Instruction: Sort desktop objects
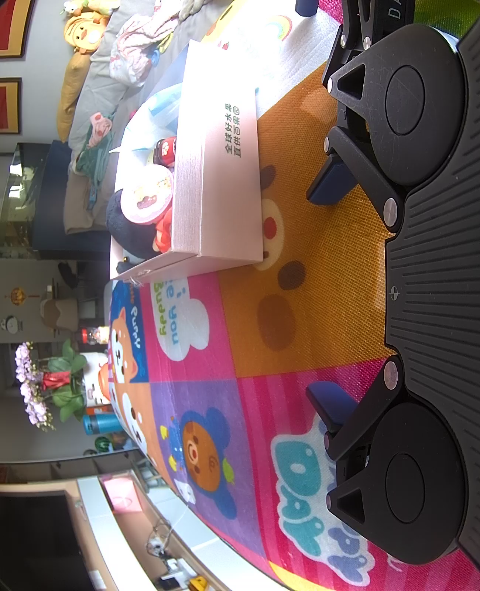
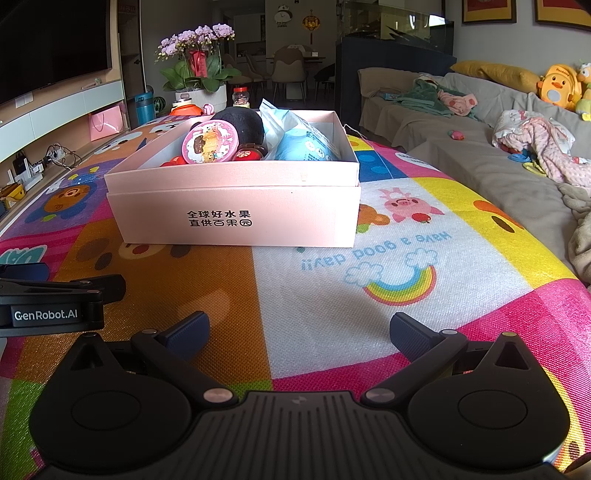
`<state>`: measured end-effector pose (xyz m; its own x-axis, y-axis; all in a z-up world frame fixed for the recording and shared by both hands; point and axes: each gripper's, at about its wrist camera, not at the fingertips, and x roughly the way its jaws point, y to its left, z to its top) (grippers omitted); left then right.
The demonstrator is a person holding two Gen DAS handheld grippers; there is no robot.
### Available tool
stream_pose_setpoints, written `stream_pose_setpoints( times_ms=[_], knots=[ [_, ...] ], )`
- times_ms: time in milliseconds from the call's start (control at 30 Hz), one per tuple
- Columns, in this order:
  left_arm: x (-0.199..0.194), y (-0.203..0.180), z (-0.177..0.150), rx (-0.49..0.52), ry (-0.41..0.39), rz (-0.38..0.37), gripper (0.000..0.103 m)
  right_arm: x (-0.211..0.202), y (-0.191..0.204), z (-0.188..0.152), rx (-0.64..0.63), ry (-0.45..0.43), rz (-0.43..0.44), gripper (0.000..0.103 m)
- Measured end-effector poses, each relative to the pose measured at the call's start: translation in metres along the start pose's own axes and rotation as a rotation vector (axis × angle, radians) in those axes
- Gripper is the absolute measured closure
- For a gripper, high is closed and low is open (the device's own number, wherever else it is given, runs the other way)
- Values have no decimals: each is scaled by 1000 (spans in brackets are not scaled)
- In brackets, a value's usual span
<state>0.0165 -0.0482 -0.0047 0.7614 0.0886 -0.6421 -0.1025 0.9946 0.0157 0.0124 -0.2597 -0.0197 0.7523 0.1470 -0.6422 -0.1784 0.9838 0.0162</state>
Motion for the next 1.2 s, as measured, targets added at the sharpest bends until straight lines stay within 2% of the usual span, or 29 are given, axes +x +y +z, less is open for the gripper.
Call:
stream_pose_setpoints(
  times_ms=[900,1067,1200],
  knots=[
    [0,0,0,-3,0,-3,0,0,0,0,1,0,0,0],
    [-4,6,0,41,26,-62,0,0,0,-1,0,0,0,0],
    [-12,9,-6,46,46,-65,0,0,0,0,0,0,0,0]
  ],
)
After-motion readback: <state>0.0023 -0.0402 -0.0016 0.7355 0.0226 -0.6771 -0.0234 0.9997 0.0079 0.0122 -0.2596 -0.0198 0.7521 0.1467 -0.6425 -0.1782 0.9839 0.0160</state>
